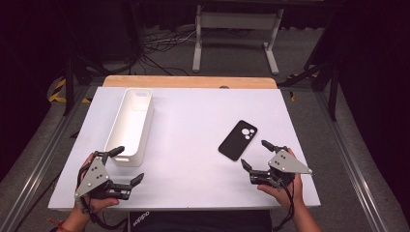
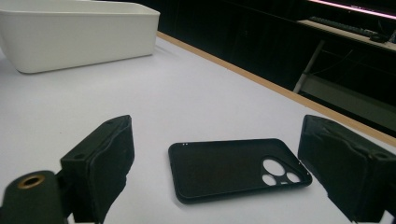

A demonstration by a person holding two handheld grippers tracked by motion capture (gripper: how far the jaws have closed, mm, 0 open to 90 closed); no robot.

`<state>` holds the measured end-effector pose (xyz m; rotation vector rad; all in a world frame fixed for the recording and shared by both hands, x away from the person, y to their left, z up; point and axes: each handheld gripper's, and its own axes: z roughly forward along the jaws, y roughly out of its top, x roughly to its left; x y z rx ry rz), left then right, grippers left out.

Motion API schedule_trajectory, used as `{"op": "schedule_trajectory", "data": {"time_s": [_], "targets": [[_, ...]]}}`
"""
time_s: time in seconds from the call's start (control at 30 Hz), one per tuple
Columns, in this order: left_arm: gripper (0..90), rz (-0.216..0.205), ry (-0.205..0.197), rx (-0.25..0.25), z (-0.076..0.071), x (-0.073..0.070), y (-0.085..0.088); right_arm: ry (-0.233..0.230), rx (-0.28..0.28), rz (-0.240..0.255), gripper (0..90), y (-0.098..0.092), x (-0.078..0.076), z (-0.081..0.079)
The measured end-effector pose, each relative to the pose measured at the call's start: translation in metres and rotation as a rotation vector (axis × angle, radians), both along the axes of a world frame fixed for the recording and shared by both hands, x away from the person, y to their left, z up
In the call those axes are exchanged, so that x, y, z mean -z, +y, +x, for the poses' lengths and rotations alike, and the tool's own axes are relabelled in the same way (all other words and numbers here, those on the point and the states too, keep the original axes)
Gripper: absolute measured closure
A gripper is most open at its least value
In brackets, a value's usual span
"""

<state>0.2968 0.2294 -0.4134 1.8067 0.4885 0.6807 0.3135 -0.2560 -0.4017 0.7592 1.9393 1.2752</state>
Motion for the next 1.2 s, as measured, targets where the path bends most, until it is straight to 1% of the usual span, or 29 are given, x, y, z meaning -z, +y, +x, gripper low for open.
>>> {"op": "schedule_trajectory", "data": {"time_s": [0.07,0.1,0.27,0.33,0.37,0.4,0.5,0.6,0.7,0.83,0.87,0.9,0.93,1.0,1.03,1.1,1.2], "targets": [[3.2,-0.003,0.004,0.009,0.000,0.000,0.001,0.008,0.000,0.001,11.6,-0.002,0.001,0.002],[3.1,-0.004,0.009,0.005,0.000,0.001,0.000,0.009,0.000,0.002,11.6,-0.002,0.001,0.002],[3.1,0.008,-0.002,0.010,-0.002,0.000,0.002,0.021,0.001,0.017,12.8,-0.004,-0.001,0.002],[3.1,0.005,0.010,0.016,-0.002,0.001,0.003,0.037,0.002,0.019,12.8,-0.004,-0.001,0.004],[3.1,0.007,0.015,0.013,-0.002,0.002,0.003,0.039,0.003,0.017,12.9,-0.004,-0.001,0.005],[3.1,0.012,0.009,0.011,-0.003,0.002,0.003,0.040,0.005,0.008,13.3,-0.003,-0.001,0.006],[3.2,0.011,0.014,0.011,-0.003,0.002,0.004,0.042,0.005,-0.001,15.4,-0.002,-0.001,0.007],[3.2,0.010,0.010,0.010,-0.004,0.001,0.005,0.058,-0.001,0.008,18.6,-0.005,-0.004,0.009],[3.2,0.008,0.015,0.013,-0.004,0.001,0.005,0.079,-0.010,0.016,18.6,-0.008,-0.005,0.011],[3.2,0.009,0.019,0.018,-0.004,0.001,0.005,0.101,0.023,-0.004,20.1,-0.011,-0.007,0.015],[3.2,0.010,0.019,0.017,-0.004,0.001,0.005,0.102,0.027,0.000,20.5,-0.013,-0.008,0.016],[3.2,0.008,0.020,0.019,-0.004,0.001,0.005,0.111,0.033,0.009,20.8,-0.014,-0.009,0.018],[3.2,0.008,0.020,0.019,-0.004,0.001,0.005,0.122,0.051,0.009,21.0,-0.015,-0.010,0.021],[3.2,0.008,0.022,0.018,-0.004,0.001,0.005,0.134,0.066,0.014,22.2,-0.016,-0.011,0.024],[3.2,0.008,0.022,0.018,-0.004,0.001,0.005,0.134,0.066,0.014,22.2,-0.016,-0.011,0.024],[3.2,0.005,0.028,0.019,-0.004,0.001,0.004,0.150,0.067,0.008,22.9,-0.015,-0.013,0.029],[3.2,0.004,0.030,0.017,-0.003,0.001,0.004,0.189,0.071,0.010,23.5,-0.016,-0.017,0.037]]}}
